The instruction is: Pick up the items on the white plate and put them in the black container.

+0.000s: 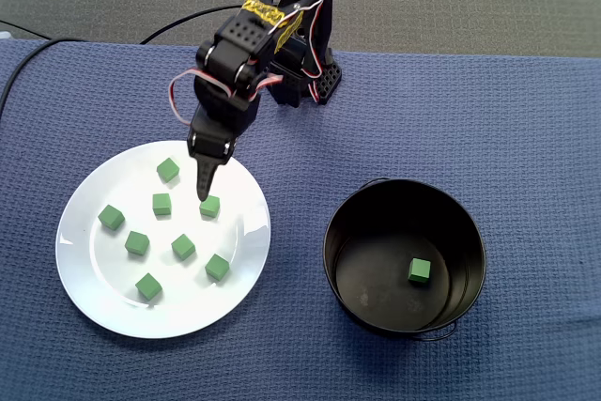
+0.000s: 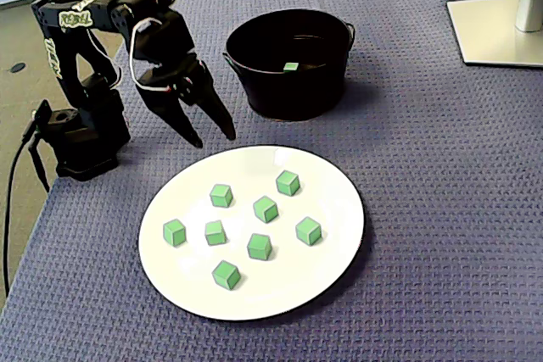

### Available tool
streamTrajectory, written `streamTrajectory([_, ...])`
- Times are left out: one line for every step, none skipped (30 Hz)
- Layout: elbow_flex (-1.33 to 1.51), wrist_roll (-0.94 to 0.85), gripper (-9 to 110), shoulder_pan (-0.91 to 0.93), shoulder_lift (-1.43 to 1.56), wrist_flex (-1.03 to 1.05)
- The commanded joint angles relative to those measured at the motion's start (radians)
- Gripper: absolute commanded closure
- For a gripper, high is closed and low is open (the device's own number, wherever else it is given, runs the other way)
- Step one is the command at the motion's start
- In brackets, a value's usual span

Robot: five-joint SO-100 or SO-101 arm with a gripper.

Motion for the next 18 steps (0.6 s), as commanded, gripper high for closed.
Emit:
streamTrajectory([0.051, -0.023, 85, 0.051, -0.052, -0.091])
streamTrajectory([0.058, -0.021, 85, 0.055, -0.074, -0.097])
streamTrajectory([0.064, -0.020, 85, 0.057, -0.094, -0.103])
streamTrajectory([0.077, -0.018, 85, 0.057, -0.114, -0.115])
streamTrajectory([0.089, -0.018, 85, 0.055, -0.129, -0.130])
streamTrajectory([0.100, -0.018, 85, 0.052, -0.141, -0.147])
streamTrajectory([0.109, -0.020, 85, 0.048, -0.152, -0.164])
streamTrajectory([0.112, -0.018, 85, 0.044, -0.163, -0.173])
streamTrajectory([0.110, -0.014, 85, 0.040, -0.172, -0.176])
streamTrajectory([0.110, -0.012, 85, 0.035, -0.179, -0.181])
streamTrajectory([0.109, -0.012, 85, 0.031, -0.190, -0.187])
streamTrajectory([0.107, -0.012, 85, 0.028, -0.201, -0.192])
streamTrajectory([0.103, -0.014, 85, 0.026, -0.210, -0.192])
streamTrajectory([0.098, -0.017, 85, 0.026, -0.219, -0.192])
streamTrajectory([0.094, -0.017, 85, 0.029, -0.230, -0.192])
streamTrajectory([0.089, -0.017, 85, 0.031, -0.239, -0.192])
streamTrajectory([0.086, -0.018, 85, 0.034, -0.249, -0.193])
streamTrajectory([0.084, -0.021, 86, 0.035, -0.256, -0.198])
